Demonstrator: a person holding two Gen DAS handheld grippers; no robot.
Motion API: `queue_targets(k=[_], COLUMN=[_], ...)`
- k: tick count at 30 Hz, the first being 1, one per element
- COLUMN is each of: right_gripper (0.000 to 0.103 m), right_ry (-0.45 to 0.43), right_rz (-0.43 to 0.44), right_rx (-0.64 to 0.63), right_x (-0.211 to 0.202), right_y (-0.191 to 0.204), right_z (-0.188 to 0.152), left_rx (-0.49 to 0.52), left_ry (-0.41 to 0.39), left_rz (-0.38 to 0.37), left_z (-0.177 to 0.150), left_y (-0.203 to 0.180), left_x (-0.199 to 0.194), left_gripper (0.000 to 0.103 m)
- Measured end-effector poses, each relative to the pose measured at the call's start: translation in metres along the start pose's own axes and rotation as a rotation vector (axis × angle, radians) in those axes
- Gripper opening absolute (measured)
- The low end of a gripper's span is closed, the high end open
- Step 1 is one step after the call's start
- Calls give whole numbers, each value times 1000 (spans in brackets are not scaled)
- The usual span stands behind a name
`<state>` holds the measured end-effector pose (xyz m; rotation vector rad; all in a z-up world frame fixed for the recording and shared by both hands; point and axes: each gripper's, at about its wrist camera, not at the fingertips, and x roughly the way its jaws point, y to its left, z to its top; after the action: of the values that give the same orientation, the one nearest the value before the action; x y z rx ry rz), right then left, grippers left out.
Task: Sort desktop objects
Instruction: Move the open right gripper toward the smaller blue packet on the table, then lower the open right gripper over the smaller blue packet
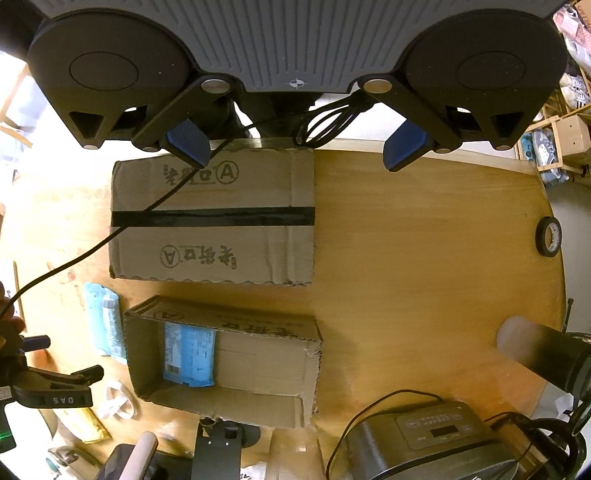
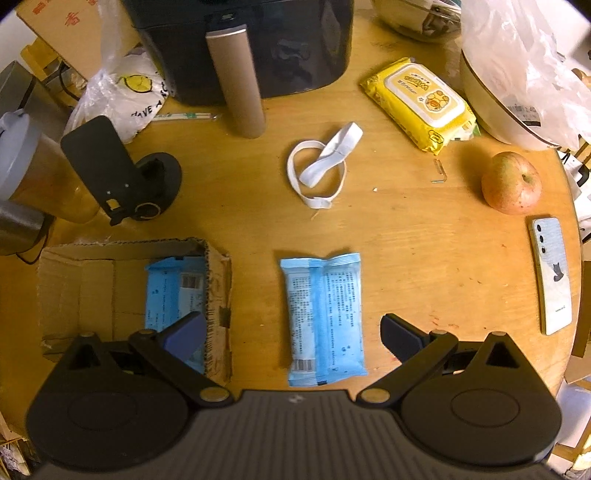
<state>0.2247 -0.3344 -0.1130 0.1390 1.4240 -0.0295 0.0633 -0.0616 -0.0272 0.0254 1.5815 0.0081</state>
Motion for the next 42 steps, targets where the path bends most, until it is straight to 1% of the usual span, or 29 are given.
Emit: queue_targets(k=[13, 23, 28, 34, 38, 42], right_gripper=[103, 103, 103, 103, 103, 103], right_ry=[16, 29, 36, 51, 61, 67], right_rz=[-2, -1, -5, 18, -1, 4], right_rx=[-5, -17, -18, -14, -30, -24], right_x=[7, 21, 33, 53, 66, 78], right_y=[-16, -23, -25, -27, -24, -24], right_z=[0, -2, -3, -5, -6, -6], left_rx=[2, 4, -1, -12, -25, -37], left_ry=[5, 12, 18, 22, 25, 29], left_rz=[3, 6, 5, 9, 13, 16], left_z=[-1, 0, -1, -2, -3, -5], left_y=[-17, -26, -28, -28, -26, -23], left_x=[0, 1, 2, 2, 2, 2], left_gripper=[103, 103, 103, 103, 103, 103])
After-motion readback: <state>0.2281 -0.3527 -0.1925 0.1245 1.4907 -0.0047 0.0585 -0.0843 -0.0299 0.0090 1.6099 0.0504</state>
